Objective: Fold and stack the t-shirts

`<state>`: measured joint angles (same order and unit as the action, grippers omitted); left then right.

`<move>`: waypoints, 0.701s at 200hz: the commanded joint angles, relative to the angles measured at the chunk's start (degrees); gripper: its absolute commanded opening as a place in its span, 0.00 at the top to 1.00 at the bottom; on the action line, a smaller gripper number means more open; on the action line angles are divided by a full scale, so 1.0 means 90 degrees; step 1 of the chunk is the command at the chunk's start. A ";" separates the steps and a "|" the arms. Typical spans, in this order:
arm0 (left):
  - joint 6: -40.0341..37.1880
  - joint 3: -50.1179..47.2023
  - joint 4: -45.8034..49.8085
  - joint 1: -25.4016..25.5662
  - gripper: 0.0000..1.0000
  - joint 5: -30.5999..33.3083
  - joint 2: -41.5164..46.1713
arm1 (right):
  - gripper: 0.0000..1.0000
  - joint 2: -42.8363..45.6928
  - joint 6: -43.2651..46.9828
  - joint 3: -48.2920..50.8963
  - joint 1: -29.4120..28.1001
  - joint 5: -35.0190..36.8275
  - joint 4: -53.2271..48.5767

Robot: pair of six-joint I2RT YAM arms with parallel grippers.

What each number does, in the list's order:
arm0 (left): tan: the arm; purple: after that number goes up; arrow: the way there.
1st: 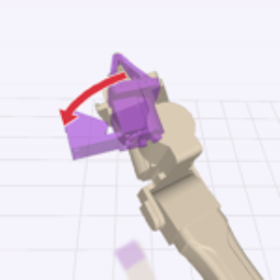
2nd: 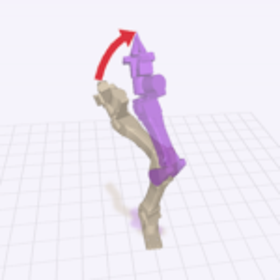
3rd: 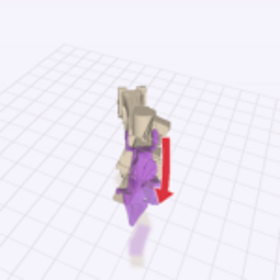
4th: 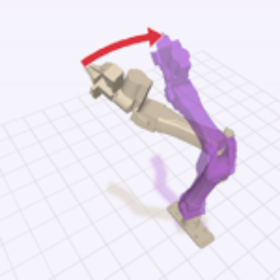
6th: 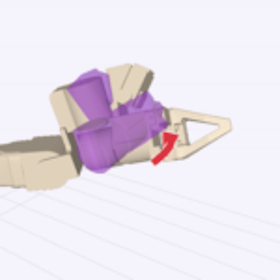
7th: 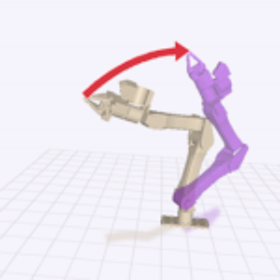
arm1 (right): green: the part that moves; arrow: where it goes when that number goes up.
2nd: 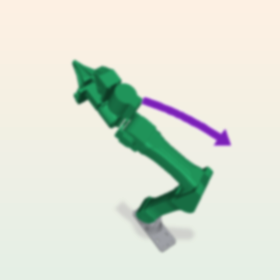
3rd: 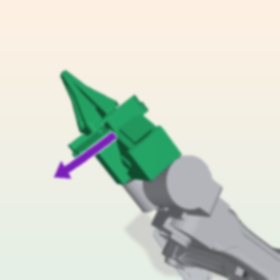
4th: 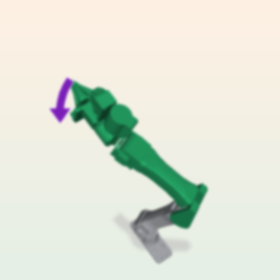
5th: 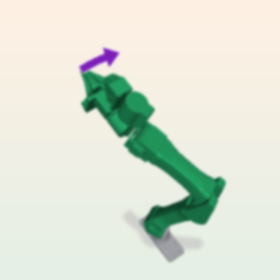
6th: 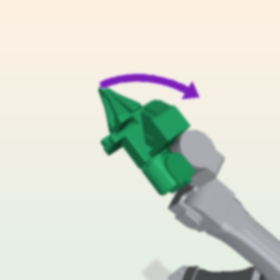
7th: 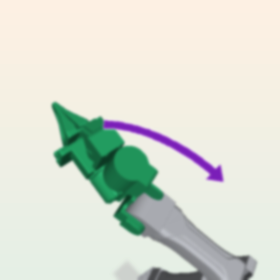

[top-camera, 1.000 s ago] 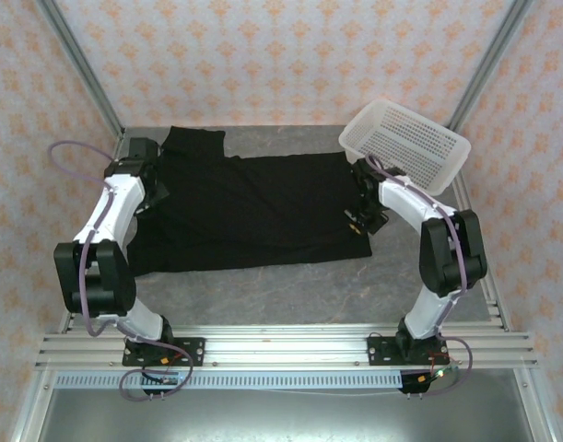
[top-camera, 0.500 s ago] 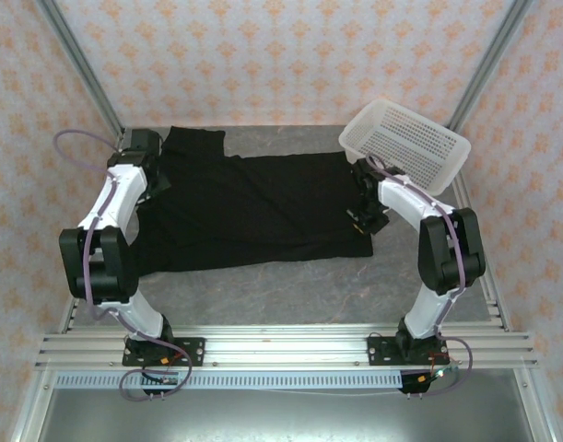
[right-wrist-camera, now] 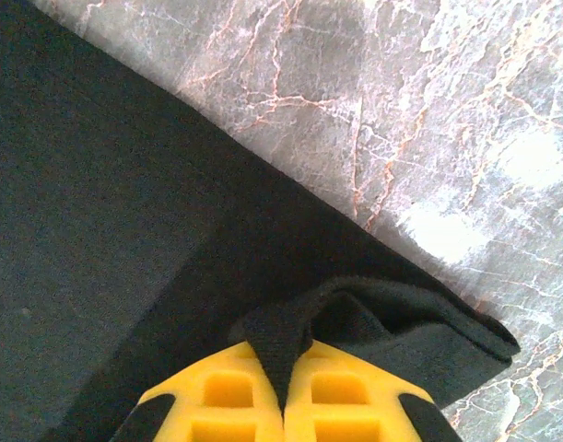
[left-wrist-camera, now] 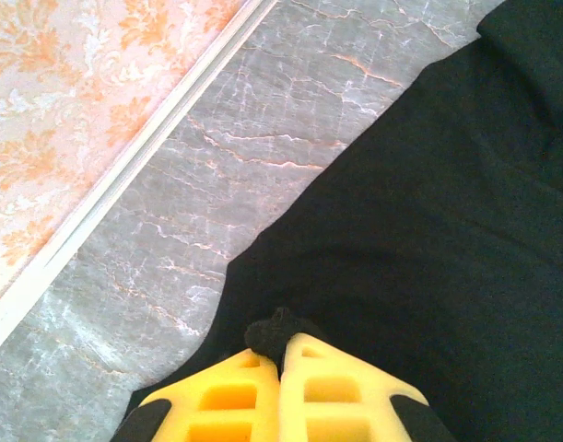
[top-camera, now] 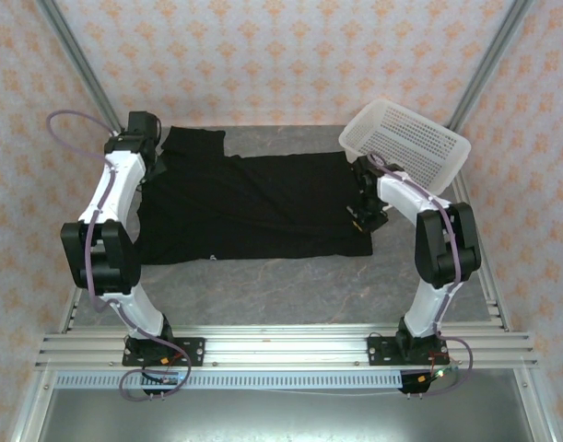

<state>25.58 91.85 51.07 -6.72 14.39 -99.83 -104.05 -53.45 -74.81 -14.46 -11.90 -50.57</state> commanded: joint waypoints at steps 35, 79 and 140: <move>-0.0173 0.0313 0.0214 0.0014 1.00 0.0067 -0.0426 | 1.00 -0.0289 0.0110 -0.0460 0.0082 0.0318 -0.0010; -0.0287 0.0692 0.0978 -0.0006 0.43 0.0213 -0.0635 | 0.55 -0.0444 0.0480 -0.0730 0.0358 0.0273 -0.0100; 0.1192 -0.1782 0.1448 -0.0569 0.40 -0.0795 0.1085 | 0.45 0.0928 0.0966 0.0431 0.0391 0.0263 -0.0199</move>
<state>28.05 86.08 59.20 -8.56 12.10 -97.38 -103.18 -47.05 -76.90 -10.72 -9.89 -50.52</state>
